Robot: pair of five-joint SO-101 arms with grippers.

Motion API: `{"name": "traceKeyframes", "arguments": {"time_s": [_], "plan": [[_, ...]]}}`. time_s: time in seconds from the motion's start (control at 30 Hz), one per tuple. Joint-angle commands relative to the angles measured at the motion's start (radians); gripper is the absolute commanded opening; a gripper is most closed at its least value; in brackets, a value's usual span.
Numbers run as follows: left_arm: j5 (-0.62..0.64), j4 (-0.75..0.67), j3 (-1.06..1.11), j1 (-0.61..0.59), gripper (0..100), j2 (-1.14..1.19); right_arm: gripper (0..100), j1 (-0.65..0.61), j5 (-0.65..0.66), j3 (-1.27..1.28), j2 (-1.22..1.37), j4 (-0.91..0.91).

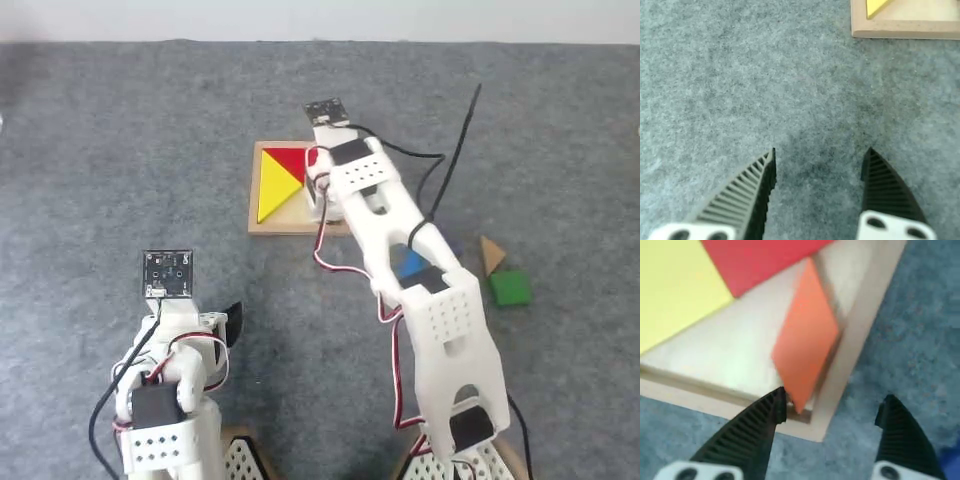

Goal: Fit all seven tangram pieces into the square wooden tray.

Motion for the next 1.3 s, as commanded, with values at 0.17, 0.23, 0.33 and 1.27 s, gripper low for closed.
{"name": "traceKeyframes", "arguments": {"time_s": [0.17, 0.23, 0.33, 1.27], "plan": [[0.008, 0.005, -0.022, 0.0, 27, -0.021, 4.2, 0.071, 0.117, -0.026, 0.035, 0.099], [0.008, 0.005, -0.022, 0.0, 27, -0.021, 5.4, 0.071, 0.146, -0.034, 0.039, 0.136], [0.008, 0.005, -0.022, 0.0, 27, -0.021, 5.4, 0.085, 0.198, -0.038, 0.047, 0.188], [0.008, 0.005, -0.022, 0.0, 27, -0.021, 16.9, 0.041, 0.293, -0.043, -0.203, 0.186]]}}
